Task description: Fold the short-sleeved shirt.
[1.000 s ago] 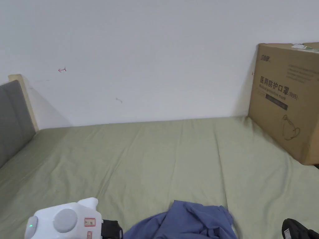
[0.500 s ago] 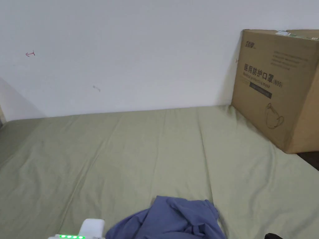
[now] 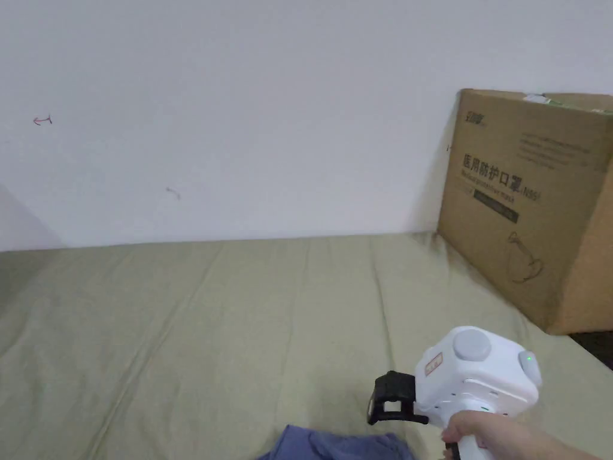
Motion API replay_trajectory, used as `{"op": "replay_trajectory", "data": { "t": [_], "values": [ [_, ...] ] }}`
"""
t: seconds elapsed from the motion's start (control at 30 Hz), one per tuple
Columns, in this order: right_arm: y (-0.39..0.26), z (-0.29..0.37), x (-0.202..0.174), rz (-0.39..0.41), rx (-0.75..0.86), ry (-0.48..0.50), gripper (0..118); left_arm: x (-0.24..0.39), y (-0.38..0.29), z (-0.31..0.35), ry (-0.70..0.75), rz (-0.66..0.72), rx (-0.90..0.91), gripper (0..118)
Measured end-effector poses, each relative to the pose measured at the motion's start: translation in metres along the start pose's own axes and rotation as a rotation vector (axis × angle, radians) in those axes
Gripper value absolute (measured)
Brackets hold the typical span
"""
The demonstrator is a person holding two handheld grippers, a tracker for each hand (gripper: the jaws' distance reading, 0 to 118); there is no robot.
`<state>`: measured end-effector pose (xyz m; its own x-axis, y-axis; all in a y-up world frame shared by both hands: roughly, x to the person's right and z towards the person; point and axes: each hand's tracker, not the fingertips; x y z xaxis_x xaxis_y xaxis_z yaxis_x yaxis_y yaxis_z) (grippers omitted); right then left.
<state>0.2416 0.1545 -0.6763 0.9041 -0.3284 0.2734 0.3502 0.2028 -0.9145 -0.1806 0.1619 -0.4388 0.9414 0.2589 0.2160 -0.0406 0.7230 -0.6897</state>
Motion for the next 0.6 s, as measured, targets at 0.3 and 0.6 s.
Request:
{"op": "replay_trajectory", "data": {
  "t": [0.3,0.6],
  "values": [
    [-0.035,-0.053,0.0,0.188,0.045,-0.223,74,-0.011,-0.012,-0.016,0.019,-0.016,-0.055,3],
    [-0.096,0.022,-0.014,0.397,0.004,0.084,5,-0.019,-0.007,0.002,0.012,0.095,-0.045,3]
  ]
}}
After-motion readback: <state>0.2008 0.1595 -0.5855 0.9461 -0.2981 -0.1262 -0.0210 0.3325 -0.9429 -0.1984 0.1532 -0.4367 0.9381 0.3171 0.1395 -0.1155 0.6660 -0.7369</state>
